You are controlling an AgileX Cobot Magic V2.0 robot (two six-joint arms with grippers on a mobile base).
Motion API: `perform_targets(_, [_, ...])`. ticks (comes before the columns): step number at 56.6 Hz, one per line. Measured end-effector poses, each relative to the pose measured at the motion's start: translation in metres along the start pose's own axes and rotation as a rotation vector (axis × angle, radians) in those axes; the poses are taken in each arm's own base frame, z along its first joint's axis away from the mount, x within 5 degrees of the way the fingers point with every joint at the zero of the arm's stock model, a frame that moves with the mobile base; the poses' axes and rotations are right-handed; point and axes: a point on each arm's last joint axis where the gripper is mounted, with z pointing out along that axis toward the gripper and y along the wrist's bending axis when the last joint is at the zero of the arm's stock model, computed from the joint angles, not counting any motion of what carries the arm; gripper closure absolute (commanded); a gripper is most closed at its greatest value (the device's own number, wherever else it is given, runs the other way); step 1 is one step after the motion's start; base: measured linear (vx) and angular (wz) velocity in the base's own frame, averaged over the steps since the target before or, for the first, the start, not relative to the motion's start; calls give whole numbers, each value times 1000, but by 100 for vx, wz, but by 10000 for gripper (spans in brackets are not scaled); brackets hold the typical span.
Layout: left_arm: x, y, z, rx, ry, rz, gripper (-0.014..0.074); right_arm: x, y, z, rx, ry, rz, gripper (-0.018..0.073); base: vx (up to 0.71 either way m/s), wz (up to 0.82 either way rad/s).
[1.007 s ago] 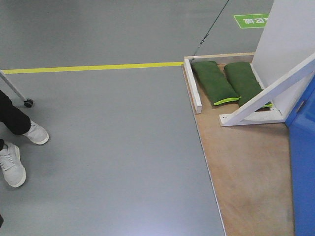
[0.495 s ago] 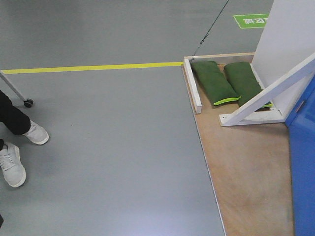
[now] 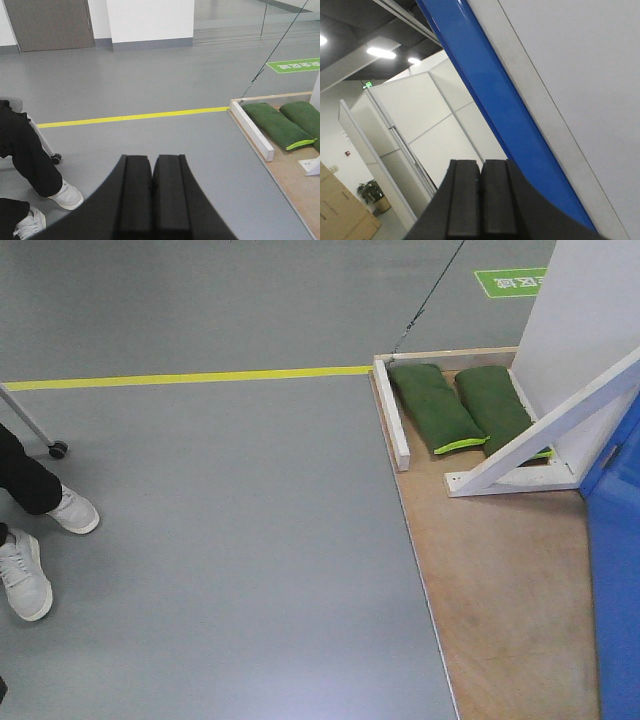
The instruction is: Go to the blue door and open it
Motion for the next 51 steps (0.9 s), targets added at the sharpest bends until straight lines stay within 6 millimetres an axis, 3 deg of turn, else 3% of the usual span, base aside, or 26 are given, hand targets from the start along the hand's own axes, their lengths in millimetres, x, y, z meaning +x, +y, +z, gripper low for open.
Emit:
perform_targets(26, [0,0,0,0,0,0,524,-19,16,-31,-28,33,-13,547,0,0])
perform_targets(51, [0,0,0,0,0,0,524,-27,64,-77,-190,108,-24,547,0,0])
